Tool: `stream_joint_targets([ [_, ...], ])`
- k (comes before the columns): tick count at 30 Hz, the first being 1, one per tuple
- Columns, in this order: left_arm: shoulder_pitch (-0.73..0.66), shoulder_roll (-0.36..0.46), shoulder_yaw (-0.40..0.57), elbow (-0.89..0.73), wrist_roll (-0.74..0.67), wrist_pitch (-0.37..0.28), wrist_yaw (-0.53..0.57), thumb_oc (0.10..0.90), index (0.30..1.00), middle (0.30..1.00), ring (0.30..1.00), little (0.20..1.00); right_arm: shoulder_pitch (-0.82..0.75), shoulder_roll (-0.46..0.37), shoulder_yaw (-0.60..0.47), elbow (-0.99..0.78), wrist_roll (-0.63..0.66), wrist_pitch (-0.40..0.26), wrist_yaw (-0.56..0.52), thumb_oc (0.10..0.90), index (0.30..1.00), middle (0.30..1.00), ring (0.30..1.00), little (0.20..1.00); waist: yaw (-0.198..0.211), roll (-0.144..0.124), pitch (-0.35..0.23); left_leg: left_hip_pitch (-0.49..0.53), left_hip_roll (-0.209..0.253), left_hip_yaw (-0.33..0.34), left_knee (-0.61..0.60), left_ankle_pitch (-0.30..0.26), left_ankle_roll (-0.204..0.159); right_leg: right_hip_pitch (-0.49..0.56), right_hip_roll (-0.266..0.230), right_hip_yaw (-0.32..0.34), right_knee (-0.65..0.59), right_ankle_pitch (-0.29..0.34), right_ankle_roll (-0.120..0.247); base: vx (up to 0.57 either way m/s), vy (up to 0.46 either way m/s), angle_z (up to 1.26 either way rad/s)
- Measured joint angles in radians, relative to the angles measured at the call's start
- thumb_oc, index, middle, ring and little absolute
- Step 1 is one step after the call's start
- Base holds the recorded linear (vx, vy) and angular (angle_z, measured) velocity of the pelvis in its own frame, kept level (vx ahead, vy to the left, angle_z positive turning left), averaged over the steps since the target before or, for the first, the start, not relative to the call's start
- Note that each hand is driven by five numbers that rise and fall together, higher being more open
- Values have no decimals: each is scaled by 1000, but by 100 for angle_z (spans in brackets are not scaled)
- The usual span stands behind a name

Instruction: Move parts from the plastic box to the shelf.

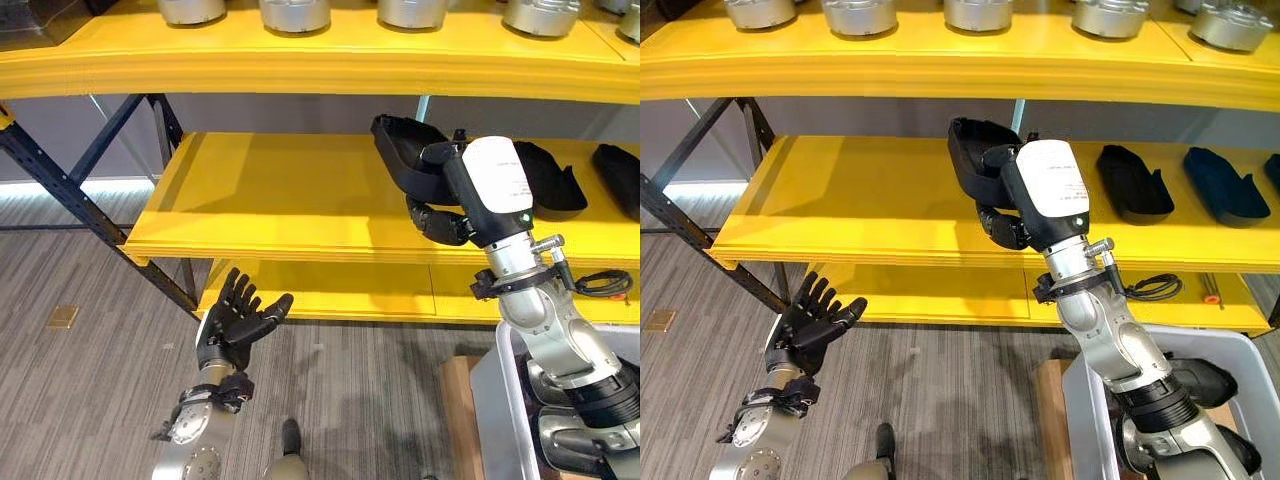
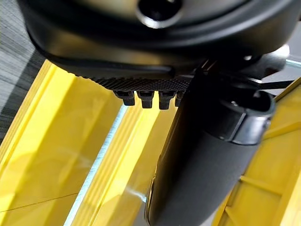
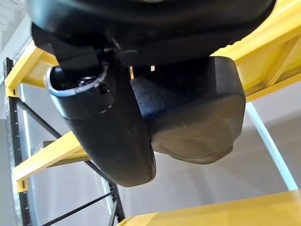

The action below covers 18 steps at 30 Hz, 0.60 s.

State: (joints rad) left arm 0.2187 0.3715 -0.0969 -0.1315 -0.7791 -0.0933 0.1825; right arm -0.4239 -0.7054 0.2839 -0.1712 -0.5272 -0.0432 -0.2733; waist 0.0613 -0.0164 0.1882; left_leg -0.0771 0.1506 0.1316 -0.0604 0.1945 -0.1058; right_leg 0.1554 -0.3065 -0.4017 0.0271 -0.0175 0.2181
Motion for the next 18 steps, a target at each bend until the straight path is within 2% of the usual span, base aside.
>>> stream_joint_targets([
  [5,32,7,5,0,0,0,-9,900,1000,1000,1000,1000,-56,-1,57,62,1,4,13,400,300,300,300,300,26,0,0,-11,7,-6,0,-1,1,3,10,-6,-11,-2,5,17,-22,5],
  [7,57,16,7,0,0,0,-19,900,1000,1000,1000,1000,-85,-10,87,128,2,11,13,400,300,300,300,300,27,3,-1,-43,8,-18,1,1,6,-26,12,-13,-7,-4,4,-13,-34,12],
  [11,76,52,11,1,-2,-1,-24,900,1000,1000,1000,1000,-141,-51,123,261,24,31,23,400,300,300,300,300,68,16,5,-120,2,-31,3,33,10,-103,6,-18,21,1,7,-78,-33,8],
  [13,72,76,11,1,-3,-1,-25,900,1000,1000,1000,1000,-187,-80,161,330,35,50,28,400,300,300,300,300,80,32,16,-148,-1,-36,5,38,13,-131,2,-20,37,-1,8,-120,-19,8],
  [14,73,90,13,0,-5,-11,-28,900,1000,1000,1000,1000,-239,-96,202,371,40,60,33,400,300,300,300,300,90,51,33,-175,-3,-39,25,37,15,-168,-7,-19,70,-13,12,-129,-3,6],
  [16,67,99,14,-3,-15,-29,-36,900,1000,1000,1000,1000,-351,-125,262,427,42,54,33,400,300,300,300,300,84,84,70,-210,0,-39,47,36,17,-218,-15,-10,113,-23,8,-80,1,-7],
  [17,63,104,12,-10,-40,-30,-40,900,1000,1000,1000,1000,-429,-127,290,468,51,63,34,400,300,300,300,300,87,109,97,-231,2,-34,55,38,20,-245,-18,4,134,-22,8,-62,-1,-14],
  [18,63,104,12,-14,-40,-30,-42,900,1000,1000,1000,1000,-444,-127,291,472,60,69,33,400,300,300,300,300,91,118,107,-239,2,-32,58,39,22,-260,-21,10,144,-23,8,-99,4,-23],
])
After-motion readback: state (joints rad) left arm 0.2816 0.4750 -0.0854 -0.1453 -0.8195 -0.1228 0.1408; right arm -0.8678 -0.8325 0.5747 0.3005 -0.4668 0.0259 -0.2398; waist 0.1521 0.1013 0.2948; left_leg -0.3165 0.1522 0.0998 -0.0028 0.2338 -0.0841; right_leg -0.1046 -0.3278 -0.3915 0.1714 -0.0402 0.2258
